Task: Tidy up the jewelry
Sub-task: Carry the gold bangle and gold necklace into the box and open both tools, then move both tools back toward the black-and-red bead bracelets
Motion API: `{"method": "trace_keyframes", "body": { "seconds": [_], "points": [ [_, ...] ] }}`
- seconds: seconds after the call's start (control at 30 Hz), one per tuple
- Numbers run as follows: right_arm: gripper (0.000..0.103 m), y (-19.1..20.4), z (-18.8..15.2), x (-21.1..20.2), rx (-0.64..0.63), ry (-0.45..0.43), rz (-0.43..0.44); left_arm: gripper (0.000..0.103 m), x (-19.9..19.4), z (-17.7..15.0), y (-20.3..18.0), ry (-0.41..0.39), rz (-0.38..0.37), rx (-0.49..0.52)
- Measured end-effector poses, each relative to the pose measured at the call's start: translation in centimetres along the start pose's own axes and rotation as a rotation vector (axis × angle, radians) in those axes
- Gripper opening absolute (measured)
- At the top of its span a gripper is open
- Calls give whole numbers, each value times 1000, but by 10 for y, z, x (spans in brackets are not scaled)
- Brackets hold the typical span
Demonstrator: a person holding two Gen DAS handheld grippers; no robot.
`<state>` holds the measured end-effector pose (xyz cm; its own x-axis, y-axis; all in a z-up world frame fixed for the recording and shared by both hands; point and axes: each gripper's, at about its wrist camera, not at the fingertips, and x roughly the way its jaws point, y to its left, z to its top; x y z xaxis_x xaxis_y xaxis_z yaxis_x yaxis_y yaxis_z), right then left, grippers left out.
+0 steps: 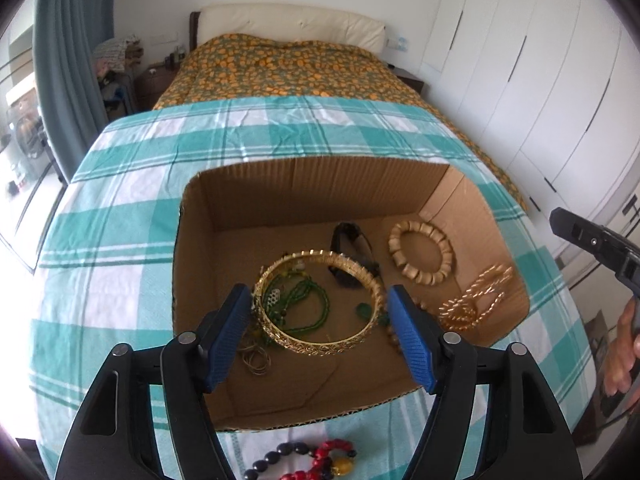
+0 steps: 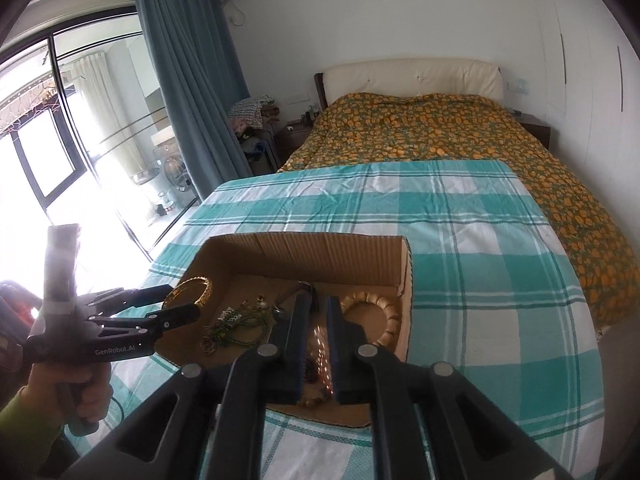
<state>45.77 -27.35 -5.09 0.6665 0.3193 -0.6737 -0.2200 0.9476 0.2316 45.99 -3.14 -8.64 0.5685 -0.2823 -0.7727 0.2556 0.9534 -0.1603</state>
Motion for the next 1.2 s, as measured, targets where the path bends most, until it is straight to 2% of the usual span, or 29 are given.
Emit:
{"method": "trace_keyframes", "body": {
  "seconds": [0.07, 0.2, 0.3, 0.47, 0.57, 0.67, 0.73, 0.8, 0.93, 1.2],
  "points": [
    [60, -4, -6, -4, 27, -10, -12, 85, 0, -8, -1, -2, 15, -4],
    [61, 2, -18, -23, 16, -46, -31, 96, -26, -27, 2, -53, 29, -23],
    [63, 10, -38, -42, -10, -72, -50, 98, -52, -47, 6, -92, 48, -35],
    [64, 31, -92, -69, -58, -104, -97, 100, -89, -102, 5, -130, 116, -56],
    [64, 43, -133, -78, -57, -84, -118, 102, -102, -141, -2, -139, 182, -73],
    [68, 49, -171, -84, -31, -66, -124, 103, -103, -175, -12, -113, 274, -81],
    [73, 52, -192, -85, -26, -50, -155, 103, -95, -196, -17, -57, 314, -71],
    [73, 54, -210, -86, -31, -26, -161, 103, -87, -214, -20, -17, 319, -58],
    [73, 53, -239, -79, -36, 18, -179, 103, -78, -241, -24, 12, 312, -75],
    [73, 48, -273, -63, -66, 66, -275, 103, -65, -258, -16, 59, 340, -103]
  ]
}}
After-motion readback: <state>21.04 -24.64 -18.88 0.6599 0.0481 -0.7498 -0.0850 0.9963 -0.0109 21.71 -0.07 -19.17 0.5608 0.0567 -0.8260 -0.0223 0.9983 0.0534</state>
